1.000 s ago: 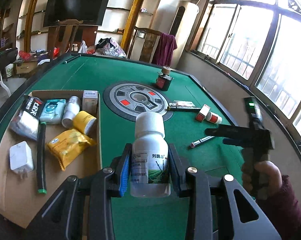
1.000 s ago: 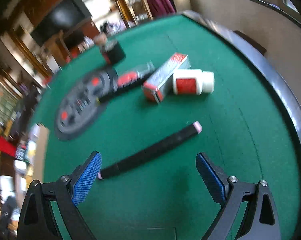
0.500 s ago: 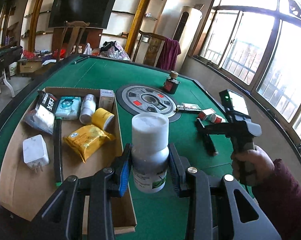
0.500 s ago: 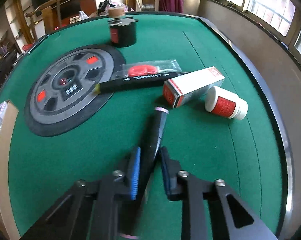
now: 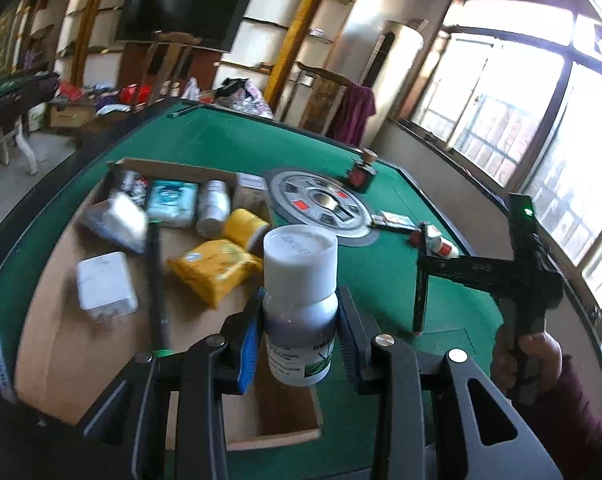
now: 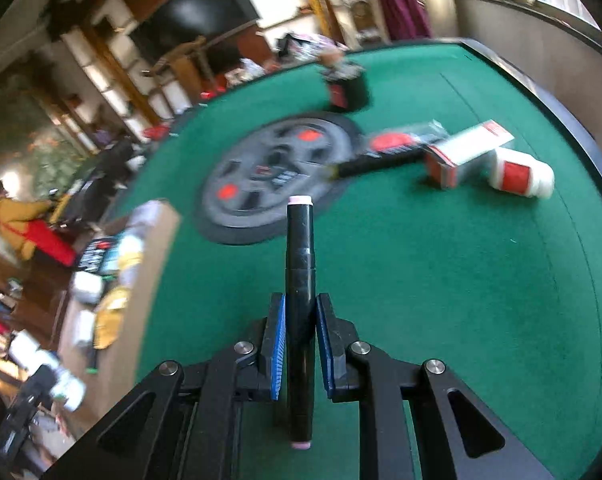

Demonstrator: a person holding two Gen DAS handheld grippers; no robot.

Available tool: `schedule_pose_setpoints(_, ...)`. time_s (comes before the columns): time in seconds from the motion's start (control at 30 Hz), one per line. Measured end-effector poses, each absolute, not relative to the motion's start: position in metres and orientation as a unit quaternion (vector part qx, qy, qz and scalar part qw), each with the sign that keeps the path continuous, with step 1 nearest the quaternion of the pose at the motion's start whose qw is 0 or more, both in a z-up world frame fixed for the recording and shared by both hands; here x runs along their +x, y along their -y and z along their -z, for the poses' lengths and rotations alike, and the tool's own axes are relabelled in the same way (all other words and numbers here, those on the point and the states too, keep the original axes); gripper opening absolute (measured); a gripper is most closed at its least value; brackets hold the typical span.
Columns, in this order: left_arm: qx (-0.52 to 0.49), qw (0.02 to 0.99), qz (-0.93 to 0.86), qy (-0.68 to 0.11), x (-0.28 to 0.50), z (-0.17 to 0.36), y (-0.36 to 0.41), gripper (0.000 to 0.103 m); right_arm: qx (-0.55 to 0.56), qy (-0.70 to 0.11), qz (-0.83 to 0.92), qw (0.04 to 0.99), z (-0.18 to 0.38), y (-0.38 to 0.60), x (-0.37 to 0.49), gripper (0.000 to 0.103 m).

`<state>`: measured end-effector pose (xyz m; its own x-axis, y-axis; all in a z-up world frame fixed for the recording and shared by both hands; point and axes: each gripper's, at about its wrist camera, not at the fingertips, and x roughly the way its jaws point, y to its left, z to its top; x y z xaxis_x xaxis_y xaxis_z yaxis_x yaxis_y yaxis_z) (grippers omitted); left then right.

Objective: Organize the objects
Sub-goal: 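Carry the pill bottle and marker into the box and release both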

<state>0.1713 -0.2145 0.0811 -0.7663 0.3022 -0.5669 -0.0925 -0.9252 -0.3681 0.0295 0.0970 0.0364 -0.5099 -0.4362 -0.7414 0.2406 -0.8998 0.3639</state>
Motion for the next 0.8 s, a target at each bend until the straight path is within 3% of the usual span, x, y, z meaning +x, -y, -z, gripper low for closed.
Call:
schedule_pose_setpoints(0.57, -0.346, 0.005, -0.922, 0.176, 0.200, -0.079, 0.300, 0.033, 0.384, 0.061, 0.852, 0.350, -0.110, 0.009, 0.070, 0.017)
schedule_pose_setpoints(0.8, -0.398, -0.016, -0.904, 0.153, 0.179, -0.063, 0.307, 0.033, 0.441, 0.061, 0.786, 0.430, -0.090, 0.067, 0.077, 0.017)
